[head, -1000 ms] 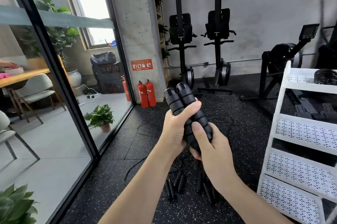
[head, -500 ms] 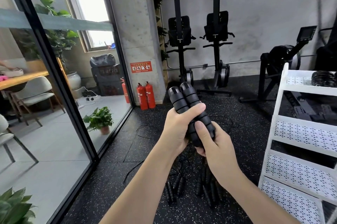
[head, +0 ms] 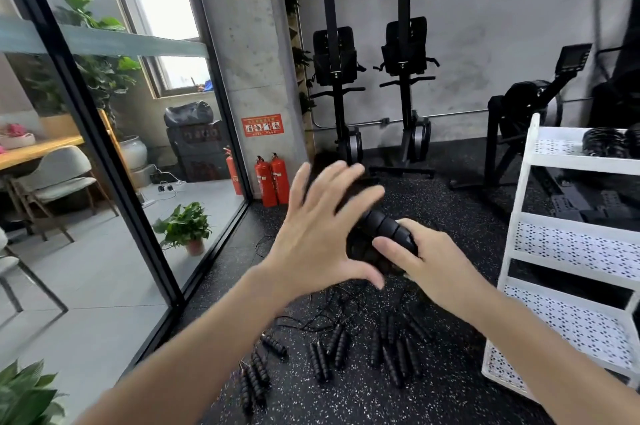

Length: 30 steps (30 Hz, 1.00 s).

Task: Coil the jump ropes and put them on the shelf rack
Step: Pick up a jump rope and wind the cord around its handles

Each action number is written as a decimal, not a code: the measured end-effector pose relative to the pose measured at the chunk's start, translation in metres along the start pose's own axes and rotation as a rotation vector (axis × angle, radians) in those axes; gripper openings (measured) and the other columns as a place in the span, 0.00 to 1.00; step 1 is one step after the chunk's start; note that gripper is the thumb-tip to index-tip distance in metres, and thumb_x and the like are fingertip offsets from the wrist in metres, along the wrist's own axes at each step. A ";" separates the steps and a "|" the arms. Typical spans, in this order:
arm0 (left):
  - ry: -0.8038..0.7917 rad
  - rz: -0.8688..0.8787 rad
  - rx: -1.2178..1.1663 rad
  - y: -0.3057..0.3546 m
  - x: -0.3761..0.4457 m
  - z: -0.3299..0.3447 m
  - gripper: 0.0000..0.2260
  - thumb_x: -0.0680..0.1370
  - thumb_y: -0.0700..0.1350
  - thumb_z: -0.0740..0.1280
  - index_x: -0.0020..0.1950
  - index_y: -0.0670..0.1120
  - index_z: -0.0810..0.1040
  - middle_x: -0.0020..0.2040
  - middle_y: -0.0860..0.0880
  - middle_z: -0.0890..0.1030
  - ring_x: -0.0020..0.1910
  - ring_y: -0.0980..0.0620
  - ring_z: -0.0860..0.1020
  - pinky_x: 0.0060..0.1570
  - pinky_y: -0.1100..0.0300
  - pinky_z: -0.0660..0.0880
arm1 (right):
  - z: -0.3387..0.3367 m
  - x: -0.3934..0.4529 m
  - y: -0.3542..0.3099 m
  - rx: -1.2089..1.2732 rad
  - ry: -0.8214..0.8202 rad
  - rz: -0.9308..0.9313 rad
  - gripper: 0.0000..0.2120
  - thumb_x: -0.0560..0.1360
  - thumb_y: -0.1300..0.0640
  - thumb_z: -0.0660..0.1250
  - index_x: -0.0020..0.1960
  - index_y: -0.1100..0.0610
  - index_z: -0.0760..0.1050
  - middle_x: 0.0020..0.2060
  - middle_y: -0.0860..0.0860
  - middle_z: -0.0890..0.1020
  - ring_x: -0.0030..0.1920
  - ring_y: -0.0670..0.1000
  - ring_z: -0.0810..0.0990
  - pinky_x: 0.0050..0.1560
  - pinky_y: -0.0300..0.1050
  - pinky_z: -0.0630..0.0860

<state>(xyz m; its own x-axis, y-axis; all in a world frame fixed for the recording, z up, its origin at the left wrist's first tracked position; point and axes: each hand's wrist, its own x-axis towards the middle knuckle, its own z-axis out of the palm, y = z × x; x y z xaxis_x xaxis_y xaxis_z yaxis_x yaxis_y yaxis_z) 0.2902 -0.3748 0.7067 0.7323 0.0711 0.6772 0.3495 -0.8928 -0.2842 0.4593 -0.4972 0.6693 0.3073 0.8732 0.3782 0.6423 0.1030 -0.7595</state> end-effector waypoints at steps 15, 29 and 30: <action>-0.247 0.183 0.053 -0.005 0.005 0.003 0.18 0.68 0.49 0.72 0.55 0.46 0.74 0.48 0.50 0.79 0.50 0.45 0.77 0.46 0.48 0.75 | -0.011 0.002 -0.009 0.127 -0.187 -0.086 0.14 0.77 0.49 0.72 0.42 0.59 0.78 0.28 0.42 0.73 0.30 0.44 0.69 0.33 0.37 0.66; -0.526 -0.007 -0.082 0.001 -0.001 -0.012 0.22 0.69 0.57 0.69 0.58 0.55 0.65 0.42 0.53 0.79 0.37 0.45 0.78 0.37 0.52 0.73 | -0.009 0.007 -0.005 0.139 -0.286 -0.049 0.14 0.76 0.45 0.71 0.39 0.53 0.76 0.29 0.42 0.74 0.31 0.43 0.71 0.35 0.36 0.67; -0.490 -0.023 -0.059 0.003 -0.003 -0.010 0.21 0.69 0.57 0.69 0.57 0.55 0.65 0.42 0.53 0.78 0.37 0.44 0.78 0.36 0.52 0.71 | -0.008 0.007 -0.007 0.157 -0.266 -0.030 0.14 0.74 0.43 0.71 0.40 0.54 0.78 0.30 0.43 0.75 0.32 0.44 0.72 0.36 0.37 0.68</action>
<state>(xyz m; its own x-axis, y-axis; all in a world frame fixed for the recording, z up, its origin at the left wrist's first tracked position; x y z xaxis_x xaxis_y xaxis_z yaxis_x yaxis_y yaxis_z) 0.2833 -0.3820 0.7108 0.9186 0.2789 0.2798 0.3450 -0.9114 -0.2242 0.4629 -0.4953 0.6817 0.0819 0.9607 0.2652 0.5255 0.1845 -0.8306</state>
